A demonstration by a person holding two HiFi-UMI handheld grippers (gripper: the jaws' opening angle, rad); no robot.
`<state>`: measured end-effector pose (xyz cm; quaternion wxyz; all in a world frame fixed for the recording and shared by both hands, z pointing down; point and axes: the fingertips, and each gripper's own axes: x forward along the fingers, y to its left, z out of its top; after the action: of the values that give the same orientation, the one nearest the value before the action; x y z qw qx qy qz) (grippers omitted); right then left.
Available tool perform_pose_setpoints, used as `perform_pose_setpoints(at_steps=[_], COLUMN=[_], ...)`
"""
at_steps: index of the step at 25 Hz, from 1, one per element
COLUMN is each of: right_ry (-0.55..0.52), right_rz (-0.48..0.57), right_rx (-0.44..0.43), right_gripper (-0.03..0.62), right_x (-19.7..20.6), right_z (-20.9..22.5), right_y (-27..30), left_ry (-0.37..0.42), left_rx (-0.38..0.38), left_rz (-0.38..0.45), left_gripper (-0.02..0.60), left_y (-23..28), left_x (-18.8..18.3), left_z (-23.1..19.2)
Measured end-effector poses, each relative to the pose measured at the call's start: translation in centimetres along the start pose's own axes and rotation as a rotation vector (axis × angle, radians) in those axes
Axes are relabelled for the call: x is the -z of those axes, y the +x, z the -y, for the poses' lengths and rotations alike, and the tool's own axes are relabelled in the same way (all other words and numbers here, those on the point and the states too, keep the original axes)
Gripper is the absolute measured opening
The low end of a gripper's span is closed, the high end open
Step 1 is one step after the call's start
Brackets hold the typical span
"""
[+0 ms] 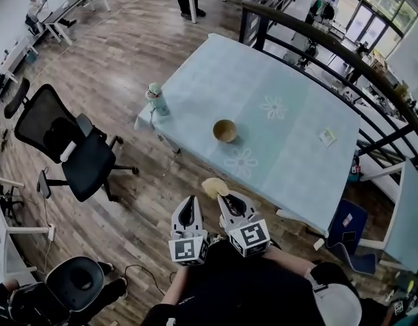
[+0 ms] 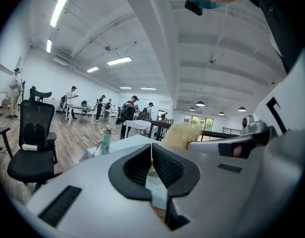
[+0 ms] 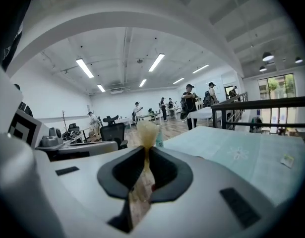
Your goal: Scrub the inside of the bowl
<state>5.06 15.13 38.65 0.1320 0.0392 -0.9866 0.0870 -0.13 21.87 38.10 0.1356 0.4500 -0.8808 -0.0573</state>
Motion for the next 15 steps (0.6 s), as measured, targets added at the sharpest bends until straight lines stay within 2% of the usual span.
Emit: perform_pose_setpoints(at_steps=[8, 12, 15], right_ry=[0.004, 0.012, 0.023], right_rz=[0.024, 0.030, 0.030], right_rx=[0.027, 0.046, 0.064], right_gripper=[0.038, 0.038, 0.038], right_x=[-3.5, -4.4, -4.5], right_z=[7.1, 9.6, 10.8], right_y=[4.4, 5.9, 6.2], left_ry=[0.027, 0.013, 0.008], left_rx=[-0.007, 0.021, 0.046], left_rz=[0.025, 0.020, -0.016], left_gripper=[0.016, 0.017, 0.016], left_y=[8.2, 11.0, 12.1], left_x=[-2.5, -1.8, -0.8], left_z=[0.0, 0.8, 1.6])
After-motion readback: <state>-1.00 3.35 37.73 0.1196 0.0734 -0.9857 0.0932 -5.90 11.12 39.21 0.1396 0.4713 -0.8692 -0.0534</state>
